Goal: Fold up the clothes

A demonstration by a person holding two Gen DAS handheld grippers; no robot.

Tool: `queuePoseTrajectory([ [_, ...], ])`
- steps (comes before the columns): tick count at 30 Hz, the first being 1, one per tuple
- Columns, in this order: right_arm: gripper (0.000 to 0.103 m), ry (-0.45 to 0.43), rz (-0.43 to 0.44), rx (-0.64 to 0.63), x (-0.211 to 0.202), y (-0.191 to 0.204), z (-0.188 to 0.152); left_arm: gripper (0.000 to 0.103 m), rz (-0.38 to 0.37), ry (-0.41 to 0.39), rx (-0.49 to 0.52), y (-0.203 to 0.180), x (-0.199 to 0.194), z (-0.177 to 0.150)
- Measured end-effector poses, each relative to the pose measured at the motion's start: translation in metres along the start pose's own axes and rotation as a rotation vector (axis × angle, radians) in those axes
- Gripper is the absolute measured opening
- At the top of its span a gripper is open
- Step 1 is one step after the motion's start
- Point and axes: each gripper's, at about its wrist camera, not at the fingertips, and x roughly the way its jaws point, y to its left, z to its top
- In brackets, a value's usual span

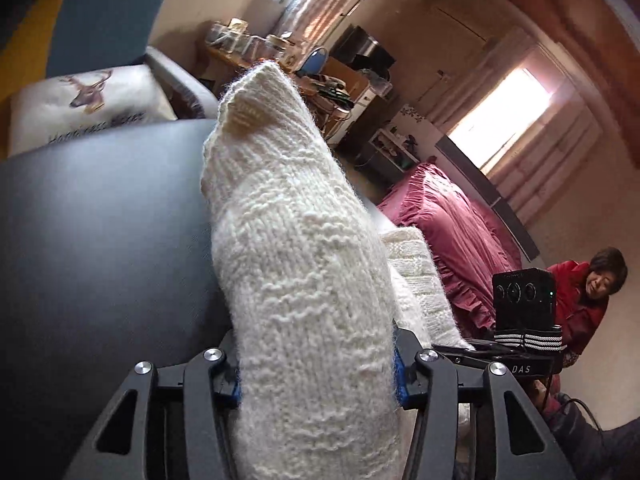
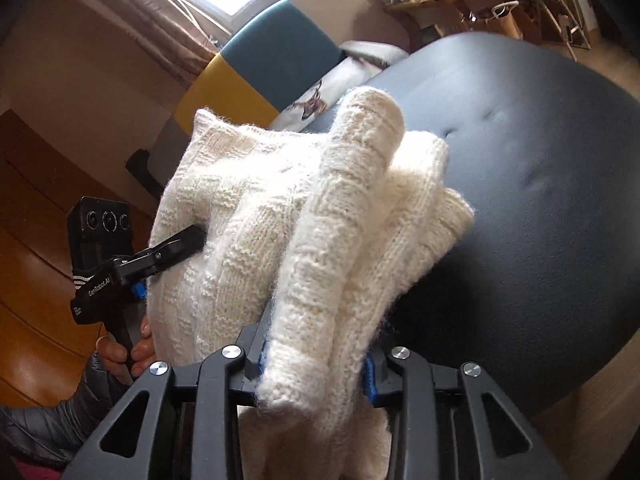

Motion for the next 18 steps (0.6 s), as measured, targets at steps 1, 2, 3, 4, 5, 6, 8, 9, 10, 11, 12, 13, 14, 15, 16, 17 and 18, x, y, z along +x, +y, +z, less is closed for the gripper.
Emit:
queuePoseTrajectory([
  [1,0.034,-0.032,-0.013,0.001,-0.012,-0.005,0.009,0.052,-0.005,0.007,0.014,-0.006,0.014,0.013],
  [2,0.034,-0.061,-0.03,0.002,-0.023,-0.011,0.018,0.053,-0.009,0.014,0.028,-0.012,0.029,0.026],
  [3,0.034,-0.086,-0.053,0.006,-0.032,-0.018,0.027,0.053,-0.014,0.021,0.042,-0.018,0.043,0.038],
  [4,0.034,-0.11,-0.077,0.009,-0.041,-0.026,0.036,0.053,-0.019,0.029,0.056,-0.024,0.057,0.051],
  [5,0.034,-0.134,-0.1,0.012,-0.05,-0.034,0.045,0.053,-0.023,0.036,0.07,-0.03,0.072,0.064],
  [6,0.034,-0.151,-0.128,0.019,-0.057,-0.043,0.053,0.053,-0.028,0.043,0.084,-0.036,0.086,0.077],
  [8,0.034,-0.152,-0.204,0.051,-0.057,-0.069,0.062,0.054,-0.014,0.077,0.105,-0.047,0.125,0.094],
  [9,0.034,-0.137,-0.248,0.074,-0.052,-0.083,0.063,0.056,0.022,0.121,0.111,-0.045,0.146,0.093],
  [10,0.034,-0.119,-0.293,0.095,-0.051,-0.1,0.063,0.056,0.059,0.164,0.117,-0.042,0.168,0.092],
  [11,0.034,-0.098,-0.334,0.11,-0.052,-0.118,0.06,0.057,0.095,0.207,0.123,-0.04,0.189,0.091],
  [12,0.034,-0.078,-0.361,0.118,-0.048,-0.13,0.055,0.06,0.131,0.248,0.128,-0.037,0.21,0.09],
  [13,0.034,-0.076,-0.364,0.13,-0.047,-0.139,0.05,0.066,0.144,0.243,0.114,-0.03,0.215,0.087],
  [14,0.035,-0.102,-0.329,0.148,-0.05,-0.145,0.044,0.069,0.155,0.239,0.098,-0.023,0.219,0.084],
  [15,0.037,-0.121,-0.308,0.161,-0.053,-0.149,0.04,0.07,0.118,0.235,0.041,-0.015,0.216,0.085],
  [16,0.039,-0.13,-0.305,0.164,-0.054,-0.15,0.039,0.071,0.11,0.225,0.011,-0.011,0.211,0.086],
  [17,0.041,-0.138,-0.295,0.165,-0.056,-0.149,0.039,0.072,0.123,0.209,0.003,-0.011,0.205,0.089],
  [18,0.041,-0.145,-0.29,0.164,-0.057,-0.147,0.039,0.072,0.143,0.191,0.014,-0.012,0.198,0.091],
])
